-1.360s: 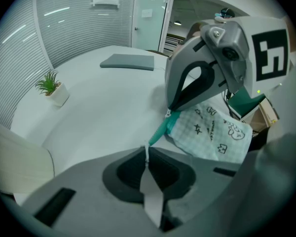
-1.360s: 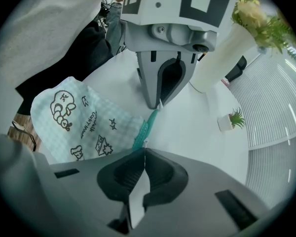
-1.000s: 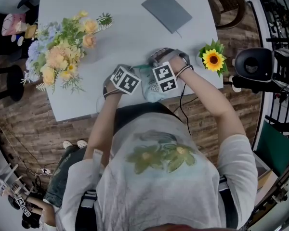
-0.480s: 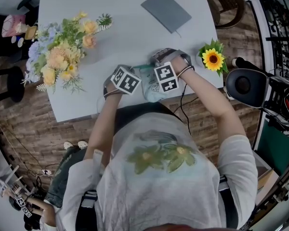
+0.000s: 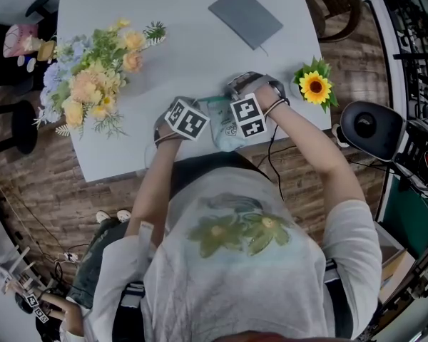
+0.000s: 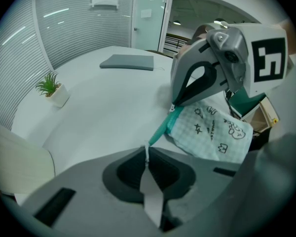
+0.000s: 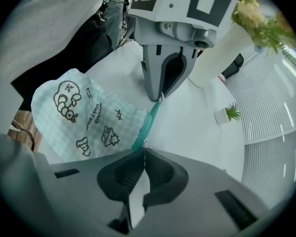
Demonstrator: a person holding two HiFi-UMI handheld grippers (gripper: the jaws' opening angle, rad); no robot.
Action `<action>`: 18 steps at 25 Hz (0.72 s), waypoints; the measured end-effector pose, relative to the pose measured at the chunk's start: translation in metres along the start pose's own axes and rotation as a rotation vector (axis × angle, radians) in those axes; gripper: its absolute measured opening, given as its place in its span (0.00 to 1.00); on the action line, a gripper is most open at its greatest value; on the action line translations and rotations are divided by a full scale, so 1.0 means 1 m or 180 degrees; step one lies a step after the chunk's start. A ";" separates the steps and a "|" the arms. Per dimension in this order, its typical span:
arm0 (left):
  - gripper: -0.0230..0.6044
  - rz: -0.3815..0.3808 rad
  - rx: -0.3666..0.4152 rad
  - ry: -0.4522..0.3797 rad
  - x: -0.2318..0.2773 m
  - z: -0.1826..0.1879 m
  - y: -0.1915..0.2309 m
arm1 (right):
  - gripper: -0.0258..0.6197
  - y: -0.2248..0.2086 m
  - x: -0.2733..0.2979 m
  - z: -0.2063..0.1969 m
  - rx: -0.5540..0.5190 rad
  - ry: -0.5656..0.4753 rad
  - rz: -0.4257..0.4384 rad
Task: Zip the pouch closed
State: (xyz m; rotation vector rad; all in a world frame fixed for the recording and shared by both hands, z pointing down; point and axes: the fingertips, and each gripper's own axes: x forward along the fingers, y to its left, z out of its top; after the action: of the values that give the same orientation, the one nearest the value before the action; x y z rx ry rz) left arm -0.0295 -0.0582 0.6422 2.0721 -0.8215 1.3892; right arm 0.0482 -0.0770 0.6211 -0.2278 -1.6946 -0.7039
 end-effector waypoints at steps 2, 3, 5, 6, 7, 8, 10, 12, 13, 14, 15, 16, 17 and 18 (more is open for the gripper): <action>0.08 0.0000 0.0005 -0.0003 0.000 0.000 0.000 | 0.07 0.001 -0.001 -0.002 0.0024 0.0010 0.0004; 0.08 -0.0002 0.0007 -0.0003 0.000 0.000 0.000 | 0.07 0.001 -0.001 -0.003 0.0032 0.0015 0.0004; 0.08 -0.0006 0.0012 0.0000 -0.001 0.000 0.000 | 0.07 0.002 -0.002 -0.005 0.0051 0.0025 0.0001; 0.08 -0.0008 0.0014 0.0001 -0.001 0.000 0.000 | 0.07 0.002 -0.002 -0.005 0.0060 0.0029 -0.0001; 0.08 -0.0010 0.0015 0.0002 -0.001 0.000 0.000 | 0.07 0.002 -0.002 -0.005 0.0067 0.0031 -0.0004; 0.08 -0.0012 0.0016 0.0002 -0.001 0.000 0.000 | 0.07 0.002 -0.002 -0.006 0.0071 0.0035 -0.0008; 0.08 -0.0015 0.0019 0.0003 -0.001 0.001 0.000 | 0.07 0.002 -0.002 -0.006 0.0069 0.0049 -0.0020; 0.08 -0.0022 0.0025 0.0005 -0.001 0.001 0.000 | 0.07 0.002 -0.001 -0.006 0.0077 0.0064 -0.0033; 0.08 -0.0026 0.0030 0.0007 -0.001 0.001 0.000 | 0.07 0.002 -0.001 -0.006 0.0085 0.0073 -0.0041; 0.08 -0.0029 0.0034 0.0009 -0.001 0.000 0.000 | 0.07 0.002 -0.001 -0.006 0.0096 0.0084 -0.0049; 0.08 -0.0030 0.0038 0.0009 -0.001 0.000 0.000 | 0.07 0.002 -0.001 -0.006 0.0107 0.0098 -0.0057; 0.08 -0.0031 0.0042 0.0007 -0.001 0.000 0.000 | 0.07 0.002 -0.001 -0.006 0.0118 0.0112 -0.0065; 0.08 -0.0030 0.0045 0.0005 -0.001 0.001 0.000 | 0.07 0.002 -0.001 -0.006 0.0128 0.0125 -0.0074; 0.08 -0.0030 0.0048 0.0006 -0.001 0.000 0.000 | 0.07 0.002 -0.001 -0.006 0.0139 0.0133 -0.0082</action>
State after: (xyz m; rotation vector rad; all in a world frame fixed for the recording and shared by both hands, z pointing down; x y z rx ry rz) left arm -0.0293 -0.0582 0.6411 2.0832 -0.8021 1.3962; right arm 0.0544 -0.0788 0.6215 -0.1597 -1.6738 -0.6854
